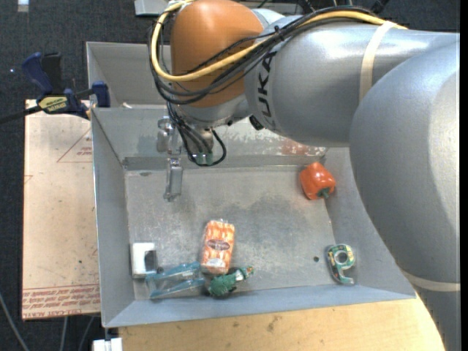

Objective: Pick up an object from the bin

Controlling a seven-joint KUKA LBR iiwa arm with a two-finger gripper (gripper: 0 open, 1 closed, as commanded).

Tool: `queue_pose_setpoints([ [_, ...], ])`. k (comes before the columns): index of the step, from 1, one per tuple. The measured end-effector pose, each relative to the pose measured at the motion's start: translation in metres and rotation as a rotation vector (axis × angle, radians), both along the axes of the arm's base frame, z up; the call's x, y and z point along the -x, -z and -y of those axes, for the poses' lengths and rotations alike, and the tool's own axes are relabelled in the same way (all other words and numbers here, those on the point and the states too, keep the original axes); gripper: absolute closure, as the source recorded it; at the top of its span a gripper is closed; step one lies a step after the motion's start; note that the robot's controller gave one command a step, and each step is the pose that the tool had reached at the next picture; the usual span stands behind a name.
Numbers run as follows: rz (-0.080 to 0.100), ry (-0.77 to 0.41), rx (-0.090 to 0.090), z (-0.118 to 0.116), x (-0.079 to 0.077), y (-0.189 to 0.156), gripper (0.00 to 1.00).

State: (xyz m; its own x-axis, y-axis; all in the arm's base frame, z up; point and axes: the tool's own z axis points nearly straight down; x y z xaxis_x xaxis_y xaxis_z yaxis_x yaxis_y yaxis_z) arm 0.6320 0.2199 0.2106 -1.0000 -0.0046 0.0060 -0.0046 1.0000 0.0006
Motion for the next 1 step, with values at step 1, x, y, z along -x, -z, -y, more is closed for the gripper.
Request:
queue_pose_setpoints([
  [1, 0.007, 0.003, -0.002, 0.0009, -0.0014, -0.0056, 0.0],
])
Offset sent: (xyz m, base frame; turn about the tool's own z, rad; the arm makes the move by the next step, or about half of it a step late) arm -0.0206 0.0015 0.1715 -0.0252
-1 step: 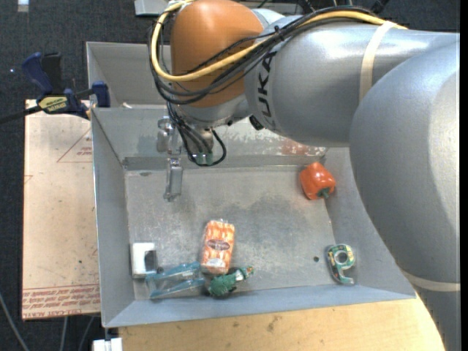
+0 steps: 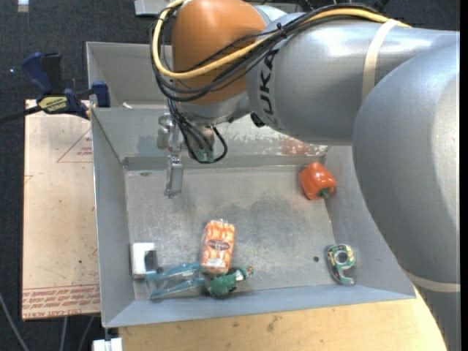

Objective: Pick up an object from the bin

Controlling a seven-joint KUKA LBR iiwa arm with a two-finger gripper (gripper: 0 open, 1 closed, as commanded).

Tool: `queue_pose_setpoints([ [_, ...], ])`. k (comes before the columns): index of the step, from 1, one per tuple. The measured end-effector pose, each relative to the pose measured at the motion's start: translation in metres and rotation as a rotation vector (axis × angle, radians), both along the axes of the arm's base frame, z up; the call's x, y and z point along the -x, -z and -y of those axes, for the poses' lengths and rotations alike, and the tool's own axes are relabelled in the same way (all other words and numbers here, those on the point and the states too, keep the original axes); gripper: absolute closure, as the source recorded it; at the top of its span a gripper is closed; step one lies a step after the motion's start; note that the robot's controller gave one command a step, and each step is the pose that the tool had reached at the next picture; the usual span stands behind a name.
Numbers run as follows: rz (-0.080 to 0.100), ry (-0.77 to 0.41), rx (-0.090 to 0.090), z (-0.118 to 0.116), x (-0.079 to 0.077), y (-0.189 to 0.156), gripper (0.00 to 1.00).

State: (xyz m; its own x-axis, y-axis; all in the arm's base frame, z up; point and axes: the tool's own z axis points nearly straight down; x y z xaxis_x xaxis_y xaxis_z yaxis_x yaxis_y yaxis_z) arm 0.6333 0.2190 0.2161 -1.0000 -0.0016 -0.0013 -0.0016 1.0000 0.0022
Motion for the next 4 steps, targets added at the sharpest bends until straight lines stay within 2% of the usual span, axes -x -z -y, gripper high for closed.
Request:
queue_pose_setpoints([
  [1, -0.003, -0.008, 0.002, 0.0, 0.008, -0.054, 0.0],
  [2, 0.013, -0.05, -0.002, 0.03, -0.001, -0.035, 0.0],
  [3, 0.004, -0.069, 0.002, 0.037, 0.005, 0.03, 0.0],
  [4, 0.004, -0.117, -0.001, 0.061, 0.001, 0.089, 0.0],
])
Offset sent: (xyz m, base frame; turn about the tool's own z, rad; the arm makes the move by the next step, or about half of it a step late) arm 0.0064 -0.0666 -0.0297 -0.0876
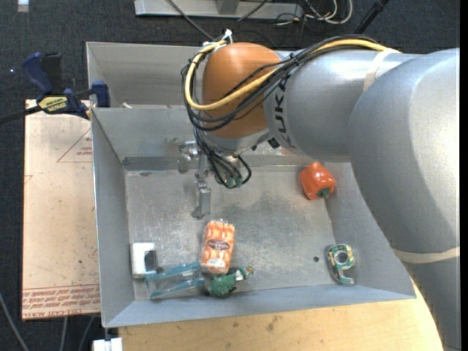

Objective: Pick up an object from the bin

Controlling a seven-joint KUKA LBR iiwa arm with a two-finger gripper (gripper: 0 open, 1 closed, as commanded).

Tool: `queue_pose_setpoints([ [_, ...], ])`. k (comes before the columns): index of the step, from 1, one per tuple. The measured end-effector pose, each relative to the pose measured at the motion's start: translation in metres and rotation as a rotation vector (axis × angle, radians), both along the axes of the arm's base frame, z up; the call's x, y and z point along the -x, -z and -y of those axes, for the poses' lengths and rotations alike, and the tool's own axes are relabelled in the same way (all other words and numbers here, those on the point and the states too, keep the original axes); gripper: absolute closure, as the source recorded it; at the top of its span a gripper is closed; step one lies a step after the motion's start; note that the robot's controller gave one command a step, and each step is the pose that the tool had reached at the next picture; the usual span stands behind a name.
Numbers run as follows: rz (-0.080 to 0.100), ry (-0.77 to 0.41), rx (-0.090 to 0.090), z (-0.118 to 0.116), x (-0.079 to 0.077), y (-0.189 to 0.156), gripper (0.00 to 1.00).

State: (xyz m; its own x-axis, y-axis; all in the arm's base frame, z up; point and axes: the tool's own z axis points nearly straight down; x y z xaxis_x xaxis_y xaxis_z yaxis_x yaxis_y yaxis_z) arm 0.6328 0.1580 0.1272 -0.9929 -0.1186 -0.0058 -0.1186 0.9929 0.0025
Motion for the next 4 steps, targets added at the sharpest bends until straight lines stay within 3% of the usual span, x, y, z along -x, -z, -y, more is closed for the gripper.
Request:
queue_pose_setpoints([
  [1, -0.008, 0.132, 0.002, 0.023, 0.014, 0.035, 0.0],
  [2, -0.008, 0.29, 0.001, 0.052, 0.018, 0.022, 0.0],
  [3, -0.003, 0.025, 0.002, 0.078, 0.021, 0.022, 0.0],
  [4, -0.004, -0.102, 0.003, 0.094, 0.032, 0.024, 0.0],
])
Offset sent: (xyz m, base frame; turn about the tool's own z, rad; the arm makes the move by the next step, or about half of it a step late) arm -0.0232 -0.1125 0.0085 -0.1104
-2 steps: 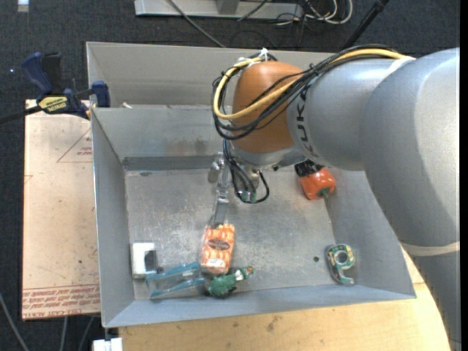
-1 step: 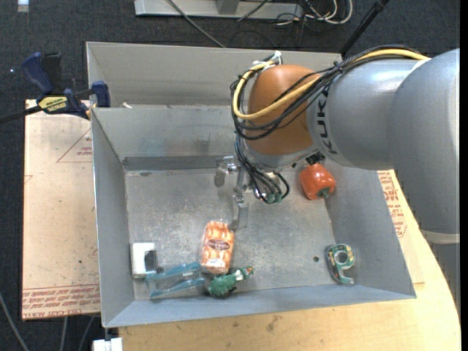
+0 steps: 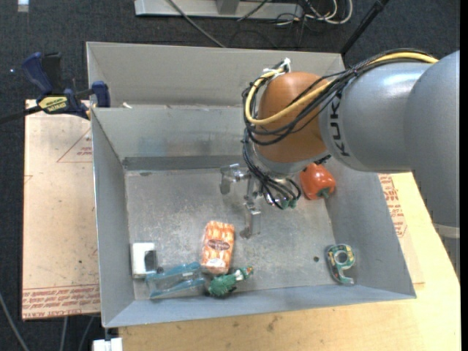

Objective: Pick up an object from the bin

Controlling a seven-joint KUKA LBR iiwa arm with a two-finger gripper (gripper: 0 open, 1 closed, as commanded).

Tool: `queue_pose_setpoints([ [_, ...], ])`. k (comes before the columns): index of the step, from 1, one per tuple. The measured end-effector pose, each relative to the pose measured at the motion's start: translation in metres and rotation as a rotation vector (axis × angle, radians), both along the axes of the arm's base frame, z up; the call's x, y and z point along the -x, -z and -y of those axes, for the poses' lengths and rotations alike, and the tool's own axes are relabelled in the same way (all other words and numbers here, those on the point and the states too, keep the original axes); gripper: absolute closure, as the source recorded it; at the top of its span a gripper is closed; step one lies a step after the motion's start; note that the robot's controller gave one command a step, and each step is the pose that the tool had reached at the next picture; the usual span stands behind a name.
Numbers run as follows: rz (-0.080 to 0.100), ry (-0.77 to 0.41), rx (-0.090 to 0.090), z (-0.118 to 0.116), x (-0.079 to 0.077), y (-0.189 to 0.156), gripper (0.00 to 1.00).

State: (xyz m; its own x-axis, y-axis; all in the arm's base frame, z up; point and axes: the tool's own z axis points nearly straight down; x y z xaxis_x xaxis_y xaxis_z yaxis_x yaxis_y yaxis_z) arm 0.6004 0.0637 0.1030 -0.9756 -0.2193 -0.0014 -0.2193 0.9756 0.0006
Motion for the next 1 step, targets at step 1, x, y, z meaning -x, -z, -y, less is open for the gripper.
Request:
queue_pose_setpoints([
  [1, 0.0, 0.22, -0.001, -0.0007, 0.0144, 0.0109, 0.0],
])
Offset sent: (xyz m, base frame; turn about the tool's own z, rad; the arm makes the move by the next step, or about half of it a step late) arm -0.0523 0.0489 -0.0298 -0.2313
